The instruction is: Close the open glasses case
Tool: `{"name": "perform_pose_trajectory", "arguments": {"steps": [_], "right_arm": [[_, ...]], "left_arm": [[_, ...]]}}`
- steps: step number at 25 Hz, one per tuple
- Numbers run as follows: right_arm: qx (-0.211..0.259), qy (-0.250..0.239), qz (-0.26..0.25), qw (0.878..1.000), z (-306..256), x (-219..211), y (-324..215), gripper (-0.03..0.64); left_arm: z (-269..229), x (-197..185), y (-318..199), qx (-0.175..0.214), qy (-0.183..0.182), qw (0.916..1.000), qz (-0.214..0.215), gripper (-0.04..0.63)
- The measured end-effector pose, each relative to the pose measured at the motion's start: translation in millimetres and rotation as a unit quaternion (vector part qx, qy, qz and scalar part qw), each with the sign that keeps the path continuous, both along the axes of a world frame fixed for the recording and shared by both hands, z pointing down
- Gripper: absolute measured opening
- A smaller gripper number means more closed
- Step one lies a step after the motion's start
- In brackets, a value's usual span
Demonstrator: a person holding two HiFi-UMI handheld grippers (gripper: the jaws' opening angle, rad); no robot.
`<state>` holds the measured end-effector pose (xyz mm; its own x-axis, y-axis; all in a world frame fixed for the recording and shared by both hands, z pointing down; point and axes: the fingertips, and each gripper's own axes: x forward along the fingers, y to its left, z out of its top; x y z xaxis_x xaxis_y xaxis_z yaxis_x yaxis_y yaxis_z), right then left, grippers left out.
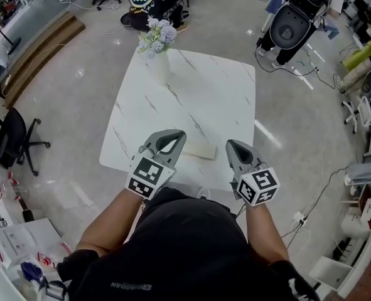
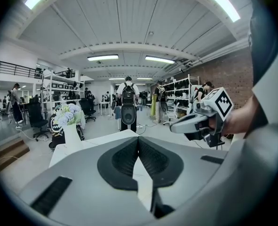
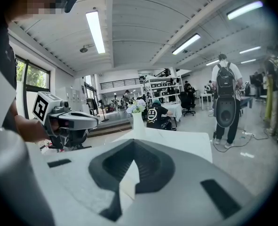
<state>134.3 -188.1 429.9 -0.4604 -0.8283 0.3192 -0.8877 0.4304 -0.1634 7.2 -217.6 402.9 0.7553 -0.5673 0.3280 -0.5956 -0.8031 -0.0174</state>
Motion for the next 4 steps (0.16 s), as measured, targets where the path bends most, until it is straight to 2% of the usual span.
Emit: {"name": "perform_pose_trajectory", "arguments": {"steps": [4], "right_arm": [[0.001, 0.002, -0.002, 1.0, -0.1, 0.0, 1.9, 0.0]], "left_arm": [[0.6, 1.5, 2.6, -0.001, 0.001, 1.0, 0.001, 0.005]]}}
